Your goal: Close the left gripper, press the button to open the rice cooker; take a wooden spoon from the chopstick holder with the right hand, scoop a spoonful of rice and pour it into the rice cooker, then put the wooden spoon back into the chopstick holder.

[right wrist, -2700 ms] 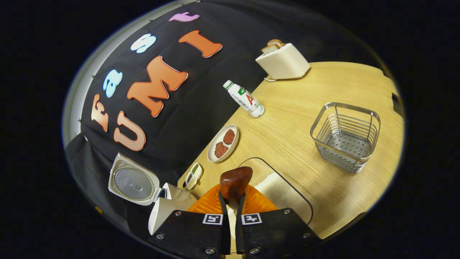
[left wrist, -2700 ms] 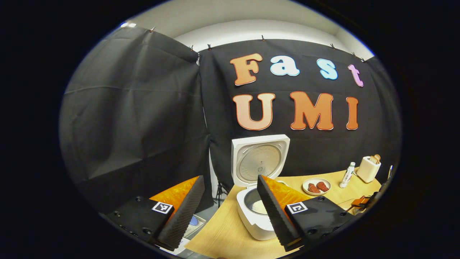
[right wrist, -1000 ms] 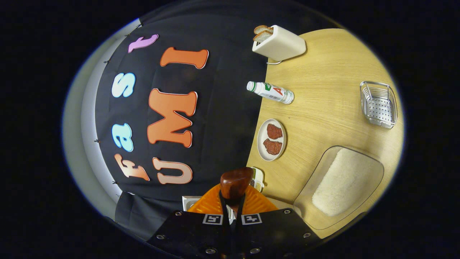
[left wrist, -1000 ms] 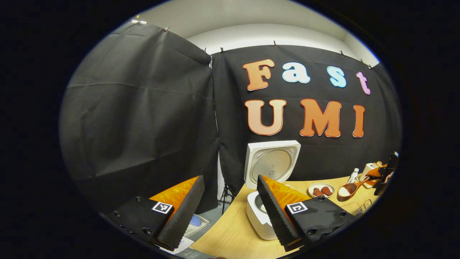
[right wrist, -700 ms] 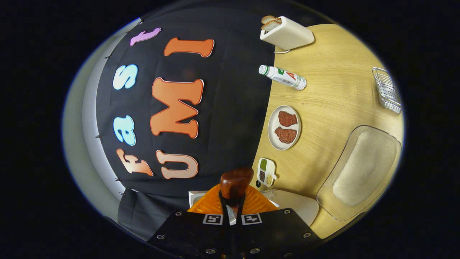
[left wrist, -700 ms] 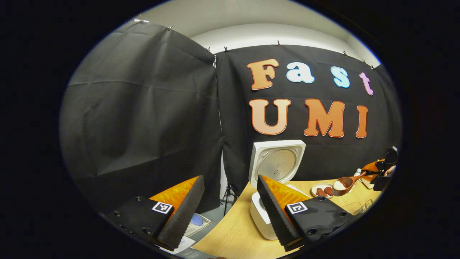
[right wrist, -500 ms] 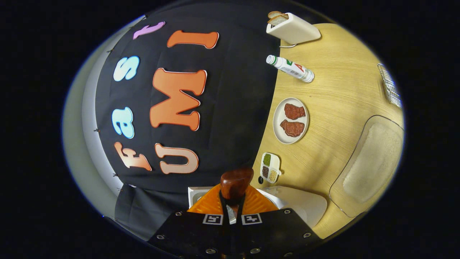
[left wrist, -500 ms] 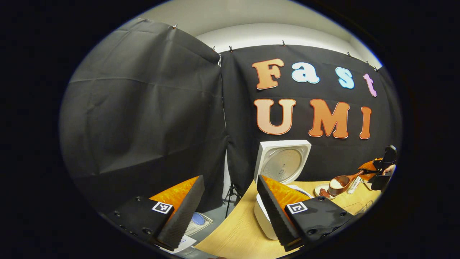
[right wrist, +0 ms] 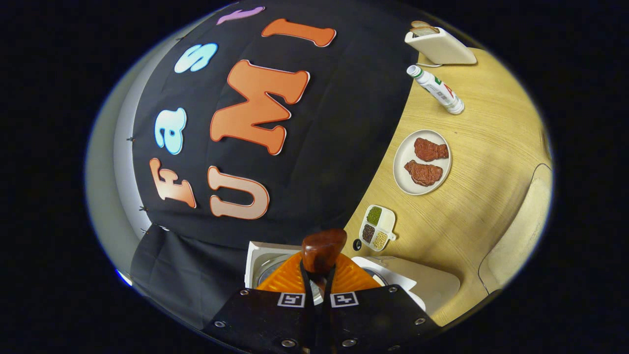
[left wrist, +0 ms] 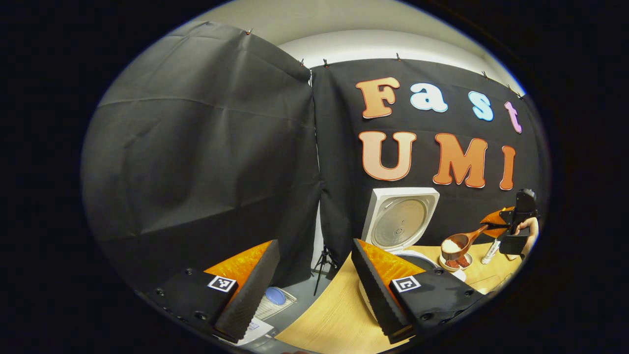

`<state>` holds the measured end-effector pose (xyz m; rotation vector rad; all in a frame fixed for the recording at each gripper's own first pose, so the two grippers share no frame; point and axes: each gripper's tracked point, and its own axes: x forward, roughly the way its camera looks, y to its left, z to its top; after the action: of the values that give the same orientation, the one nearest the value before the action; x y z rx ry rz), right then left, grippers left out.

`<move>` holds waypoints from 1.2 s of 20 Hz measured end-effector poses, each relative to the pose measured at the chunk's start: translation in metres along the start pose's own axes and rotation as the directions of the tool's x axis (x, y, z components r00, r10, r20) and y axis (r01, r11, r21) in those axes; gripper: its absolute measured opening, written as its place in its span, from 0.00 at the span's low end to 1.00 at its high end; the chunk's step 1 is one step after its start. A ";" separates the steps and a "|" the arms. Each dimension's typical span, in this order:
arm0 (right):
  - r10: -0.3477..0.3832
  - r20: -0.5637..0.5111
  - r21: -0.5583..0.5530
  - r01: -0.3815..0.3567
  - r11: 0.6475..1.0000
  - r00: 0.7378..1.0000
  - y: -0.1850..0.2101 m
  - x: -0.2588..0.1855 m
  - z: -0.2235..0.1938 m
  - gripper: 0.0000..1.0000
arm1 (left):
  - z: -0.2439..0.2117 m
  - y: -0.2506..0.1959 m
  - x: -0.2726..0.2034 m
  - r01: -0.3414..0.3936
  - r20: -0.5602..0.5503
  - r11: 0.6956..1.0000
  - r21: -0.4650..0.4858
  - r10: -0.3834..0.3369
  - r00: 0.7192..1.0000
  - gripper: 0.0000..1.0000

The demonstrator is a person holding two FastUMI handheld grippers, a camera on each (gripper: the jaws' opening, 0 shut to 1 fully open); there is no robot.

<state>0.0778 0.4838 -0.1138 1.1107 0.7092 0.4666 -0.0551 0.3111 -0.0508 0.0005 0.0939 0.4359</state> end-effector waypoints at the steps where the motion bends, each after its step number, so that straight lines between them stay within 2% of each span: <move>1: -0.002 -0.002 -0.024 0.002 1.000 1.000 0.003 0.003 -0.003 0.05 | -0.002 0.001 0.000 0.004 -0.003 1.000 -0.003 -0.004 1.000 1.00; 5: -0.021 -0.003 -0.159 0.020 0.987 1.000 0.010 0.011 -0.015 0.05 | -0.008 -0.006 0.000 0.044 -0.010 0.999 -0.018 -0.044 0.999 1.00; 11: -0.019 -0.010 -0.327 0.015 0.945 1.000 0.021 0.017 -0.030 0.05 | -0.015 -0.017 0.001 0.115 -0.031 0.993 -0.018 -0.115 0.993 1.00; 16: -0.003 -0.007 -0.400 0.000 0.917 1.000 0.030 0.016 -0.038 0.05 | -0.019 -0.024 -0.001 0.142 -0.043 0.990 -0.012 -0.143 0.989 1.00; 19: 0.004 0.004 -0.487 -0.002 0.873 1.000 0.036 0.015 -0.040 0.05 | -0.021 -0.026 -0.002 0.162 -0.047 0.987 -0.014 -0.163 0.986 1.00; 24: 0.025 0.000 -0.640 -0.019 0.768 1.000 0.047 0.011 -0.051 0.05 | -0.023 -0.027 -0.004 0.177 -0.055 0.984 -0.012 -0.178 0.983 1.00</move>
<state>0.0490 0.5417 -0.0873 0.4661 0.4662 0.6637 -0.0490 0.2846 -0.0736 -0.0266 0.1467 0.2578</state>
